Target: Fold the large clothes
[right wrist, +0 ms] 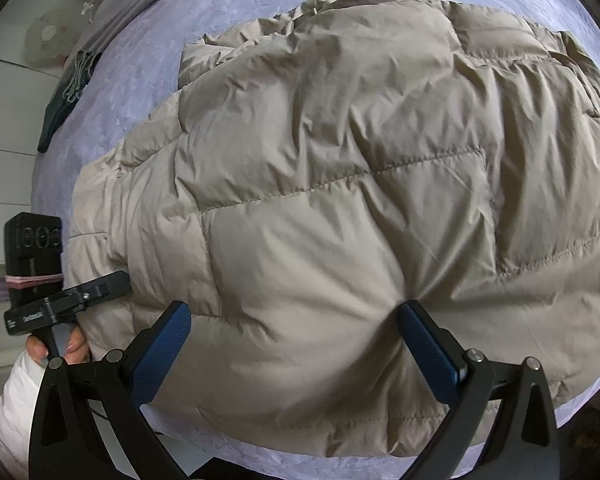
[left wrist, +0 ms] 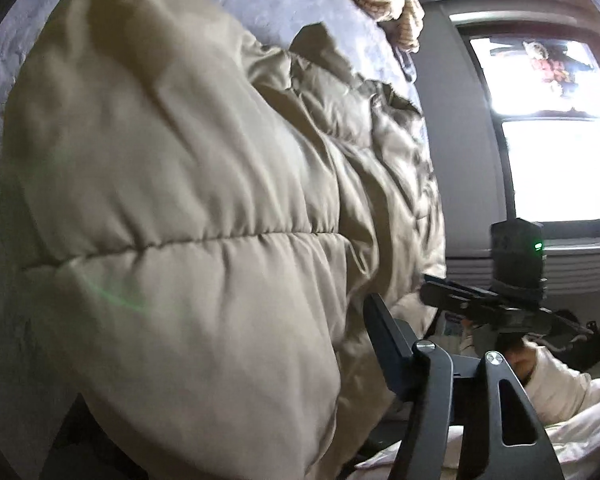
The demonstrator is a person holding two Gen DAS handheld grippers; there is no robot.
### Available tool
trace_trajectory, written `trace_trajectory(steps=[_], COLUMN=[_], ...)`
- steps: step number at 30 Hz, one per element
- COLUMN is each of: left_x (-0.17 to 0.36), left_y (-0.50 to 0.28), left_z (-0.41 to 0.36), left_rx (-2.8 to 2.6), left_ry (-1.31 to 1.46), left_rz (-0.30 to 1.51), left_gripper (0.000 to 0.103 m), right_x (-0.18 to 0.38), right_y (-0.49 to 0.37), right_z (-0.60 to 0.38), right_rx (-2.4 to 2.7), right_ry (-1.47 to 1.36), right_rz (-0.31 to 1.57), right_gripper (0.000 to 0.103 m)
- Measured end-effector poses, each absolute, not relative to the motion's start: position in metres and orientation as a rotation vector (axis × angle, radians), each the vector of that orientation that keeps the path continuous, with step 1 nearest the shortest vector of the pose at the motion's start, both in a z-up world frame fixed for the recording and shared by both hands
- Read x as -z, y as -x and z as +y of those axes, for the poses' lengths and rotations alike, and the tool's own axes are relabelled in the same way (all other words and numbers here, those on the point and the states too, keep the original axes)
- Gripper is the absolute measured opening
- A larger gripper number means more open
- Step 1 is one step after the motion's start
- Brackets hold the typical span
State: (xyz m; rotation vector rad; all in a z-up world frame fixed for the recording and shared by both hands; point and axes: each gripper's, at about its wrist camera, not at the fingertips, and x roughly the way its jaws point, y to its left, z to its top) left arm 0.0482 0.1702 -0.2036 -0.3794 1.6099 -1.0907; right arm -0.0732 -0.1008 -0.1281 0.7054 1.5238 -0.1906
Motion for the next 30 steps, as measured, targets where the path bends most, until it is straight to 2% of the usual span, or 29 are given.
trace_trajectory(steps=[1,2,5,7,9,10,11,12,13,14,17,28,30], left_x=[0.199,0.196,0.182,0.175,0.165,0.163,0.156,0.151,0.147,0.143,0.128,0.064,0.056], left_y=[-0.047,-0.045,-0.043,-0.047,-0.046,-0.048,-0.047,-0.048,-0.047,-0.046,-0.043,-0.011,-0.003], left_z=[0.170,0.168,0.168,0.172,0.175,0.174,0.172,0.171,0.168,0.165,0.153,0.089,0.071], left_rx=[1.090,1.085,1.083,1.092,1.108,1.116,1.124,1.130,1.133,1.136,1.136,1.008,0.981], left_ry=[0.382,0.369,0.357,0.373,0.394,0.404,0.415,0.422,0.429,0.436,0.457,0.382,0.354], left_rz=[1.603,1.600,1.585,1.575,1.560,1.556,1.548,1.544,1.543,1.543,1.545,1.505,1.499], left_gripper=[0.058,0.047,0.035,0.035,0.029,0.029,0.029,0.029,0.029,0.029,0.029,0.029,0.029], right_x=[0.128,0.127,0.120,0.114,0.107,0.102,0.099,0.097,0.097,0.098,0.100,0.142,0.156], right_y=[0.073,0.074,0.076,0.079,0.081,0.083,0.084,0.084,0.085,0.085,0.086,0.076,0.075], right_z=[-0.102,-0.104,-0.109,-0.114,-0.120,-0.123,-0.127,-0.130,-0.132,-0.135,-0.147,-0.170,-0.180], right_rx=[0.188,0.186,0.183,0.184,0.198,0.211,0.223,0.237,0.251,0.274,0.293,0.181,0.146], right_ry=[-0.706,-0.708,-0.726,-0.735,-0.733,-0.727,-0.723,-0.719,-0.718,-0.719,-0.743,-0.871,-0.919], right_rz=[1.522,1.520,1.499,1.480,1.446,1.422,1.400,1.388,1.389,1.388,1.348,1.324,1.331], right_gripper=[0.103,0.103,0.103,0.103,0.102,0.094,0.068,0.049,0.024,0.020,0.016,0.016,0.012])
